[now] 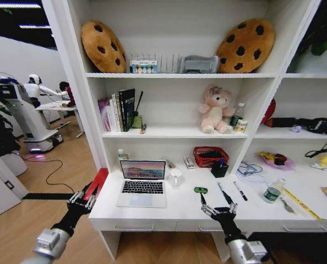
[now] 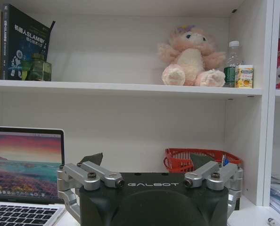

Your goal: Organize the objects on the table.

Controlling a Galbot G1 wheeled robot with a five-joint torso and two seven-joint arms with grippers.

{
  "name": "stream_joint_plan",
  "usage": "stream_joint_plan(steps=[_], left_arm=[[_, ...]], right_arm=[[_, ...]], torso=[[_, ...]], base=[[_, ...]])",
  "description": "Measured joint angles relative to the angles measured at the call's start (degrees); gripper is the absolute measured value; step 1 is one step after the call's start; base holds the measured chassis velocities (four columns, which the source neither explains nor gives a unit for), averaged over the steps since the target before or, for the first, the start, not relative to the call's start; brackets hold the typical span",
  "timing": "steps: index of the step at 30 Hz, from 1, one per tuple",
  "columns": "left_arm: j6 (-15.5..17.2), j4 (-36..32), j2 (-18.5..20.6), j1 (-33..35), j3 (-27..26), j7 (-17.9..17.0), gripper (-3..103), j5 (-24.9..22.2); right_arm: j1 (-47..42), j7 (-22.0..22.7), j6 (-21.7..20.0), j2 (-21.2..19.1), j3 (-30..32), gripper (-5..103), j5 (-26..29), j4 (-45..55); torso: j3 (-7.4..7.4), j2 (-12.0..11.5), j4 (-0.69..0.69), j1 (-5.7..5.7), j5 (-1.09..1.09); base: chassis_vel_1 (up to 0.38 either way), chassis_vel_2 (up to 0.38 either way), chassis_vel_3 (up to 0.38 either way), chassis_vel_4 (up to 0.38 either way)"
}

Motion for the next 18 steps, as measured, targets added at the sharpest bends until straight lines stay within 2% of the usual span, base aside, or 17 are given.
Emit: stream_joint_plan(steps=[1,2,3,4,5,7,8,10,13,15,16,18], left_arm=[[-0.9,2.1,2.2,-1.8,-0.1,0.7,11,-0.1],[-3.1,5.9,6.1,-5.1,-0.4,2.4,6,0.0],[-4.0,7.5,7.7,-6.4,-0.5,3.2,6,0.3],[-6.2,11.7,11.7,-9.7,-0.8,5.3,1,1.6],[-6.2,11.7,11.7,-9.7,-0.8,5.3,1,1.6],[-9.9,17.6,16.9,-14.8,0.6,10.1,0,3.9],[-9.9,17.6,16.9,-14.8,0.6,10.1,0,3.9],[-11.0,21.9,21.3,-19.9,3.6,15.2,0,5.5],[-11.0,23.2,22.7,-22.2,5.3,17.0,0,5.8],[-11.0,27.6,24.9,-31.1,12.7,19.7,0,6.5],[-11.0,27.6,24.9,-31.1,12.7,19.7,0,6.5],[-11.0,32.3,25.4,-42.5,23.1,21.2,0,6.8]], right_arm=[[-0.1,0.1,0.0,0.1,0.1,100,-0.2,-0.1],[-0.2,0.3,0.1,0.2,0.4,100,-0.4,-0.2],[-0.3,0.4,0.2,0.1,0.5,100,-0.4,-0.2],[0.0,0.7,0.3,-0.2,0.7,100,-0.5,-0.3],[0.0,0.7,0.3,-0.2,0.7,100,-0.5,-0.3],[0.0,0.9,0.5,-0.5,1.3,100,-0.5,-0.6],[0.0,0.9,0.5,-0.5,1.3,100,-0.5,-0.6],[-0.2,1.3,0.7,-0.5,1.8,100,-0.5,-0.9],[-0.2,1.2,0.7,-0.4,1.9,100,-0.5,-0.9],[-0.5,0.9,1.0,0.0,2.2,100,-0.7,-1.1],[-0.5,0.9,1.0,0.0,2.2,100,-0.7,-1.1],[-0.6,0.9,1.2,0.4,2.9,100,-1.0,-1.4]], torso=[[0.00,0.0,0.00,0.00,-0.01],[0.00,0.0,-0.01,0.00,-0.02],[0.01,0.0,-0.01,0.00,-0.01],[0.01,0.0,-0.03,0.00,0.02],[0.01,0.0,-0.03,0.00,0.02],[0.01,0.0,0.00,0.00,0.00],[0.01,0.0,0.00,0.00,0.00],[0.01,0.0,-0.01,0.01,0.00],[0.01,0.0,0.00,0.00,0.01],[0.01,0.0,0.02,-0.01,0.02],[0.01,0.0,0.02,-0.01,0.02],[0.01,0.0,-0.01,0.00,-0.01]], base=[[0.000,0.000,0.000,0.000],[0.000,0.000,0.000,0.000],[0.000,0.000,0.000,0.000],[0.000,0.000,0.000,0.000],[0.000,0.000,0.000,0.000],[0.000,0.000,0.000,0.000],[0.000,0.000,0.000,0.000],[0.000,0.000,0.000,0.000],[0.000,0.000,0.000,0.000],[0.000,0.000,0.000,0.000],[0.000,0.000,0.000,0.000],[0.000,0.000,0.000,0.000]])
